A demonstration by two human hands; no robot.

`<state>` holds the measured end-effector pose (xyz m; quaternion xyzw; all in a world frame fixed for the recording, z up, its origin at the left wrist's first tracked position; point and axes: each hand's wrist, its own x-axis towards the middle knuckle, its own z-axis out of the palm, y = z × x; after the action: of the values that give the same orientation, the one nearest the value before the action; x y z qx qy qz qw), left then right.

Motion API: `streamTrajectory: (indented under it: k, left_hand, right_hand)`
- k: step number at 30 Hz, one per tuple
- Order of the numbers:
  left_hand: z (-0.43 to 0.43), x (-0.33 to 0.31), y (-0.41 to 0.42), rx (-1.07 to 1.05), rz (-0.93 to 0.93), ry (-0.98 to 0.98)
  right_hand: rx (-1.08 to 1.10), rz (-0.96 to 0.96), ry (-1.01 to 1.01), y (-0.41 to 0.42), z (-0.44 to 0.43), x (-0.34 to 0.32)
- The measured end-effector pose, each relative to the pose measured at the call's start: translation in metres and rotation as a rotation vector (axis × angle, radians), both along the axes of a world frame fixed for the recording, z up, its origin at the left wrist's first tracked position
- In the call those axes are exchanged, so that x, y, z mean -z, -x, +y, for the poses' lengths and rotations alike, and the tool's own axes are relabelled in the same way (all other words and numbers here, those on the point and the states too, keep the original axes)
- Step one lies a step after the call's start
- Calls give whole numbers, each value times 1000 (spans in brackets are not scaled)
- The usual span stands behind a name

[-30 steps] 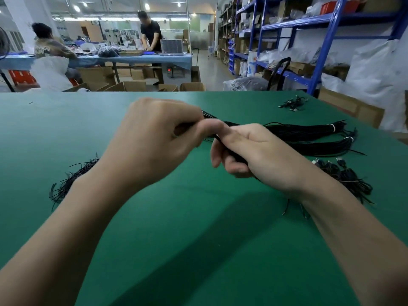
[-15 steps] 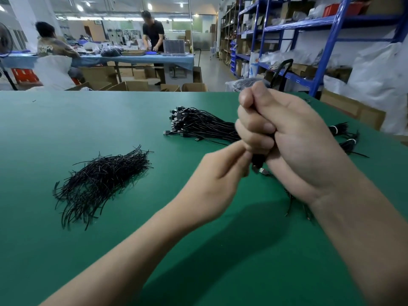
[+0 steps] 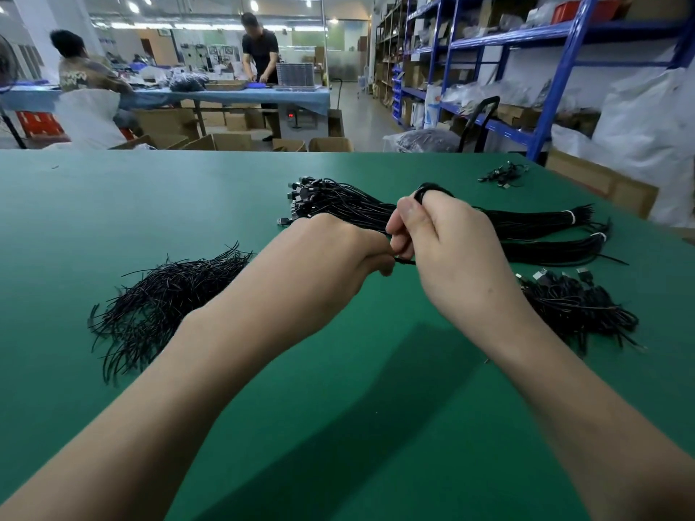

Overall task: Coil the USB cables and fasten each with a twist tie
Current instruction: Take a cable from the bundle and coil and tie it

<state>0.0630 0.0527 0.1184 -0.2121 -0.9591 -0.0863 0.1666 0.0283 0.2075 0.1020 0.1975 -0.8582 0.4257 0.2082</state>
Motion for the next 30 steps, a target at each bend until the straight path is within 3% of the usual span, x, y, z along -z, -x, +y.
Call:
streamTrajectory:
  k: [2, 6, 8, 11, 17, 23, 28, 30]
  left_hand:
    - [0, -3, -3, -35, 5, 68]
    - [-4, -8, -4, -87, 67, 148]
    - [-9, -10, -4, -89, 128, 173]
    - [-17, -12, -4, -73, 187, 177]
    - [-28, -21, -7, -20, 217, 112]
    - [-33, -18, -1, -46, 169, 135]
    - [-37, -15, 3, -112, 196, 169]
    - [-38, -14, 3, -70, 202, 165]
  right_hand:
    - [-23, -50, 94, 2, 0, 2]
    - [-197, -331, 446, 6, 4, 2]
    - [-285, -447, 469, 5, 4, 3]
    - [-387, -532, 410, 2, 0, 4]
    - [-443, -511, 319, 0, 4, -3]
    - [-326, -289, -109, -1, -2, 3]
    - [-467, -513, -201, -2, -1, 9]
    - [-472, -500, -276, -2, 1, 9]
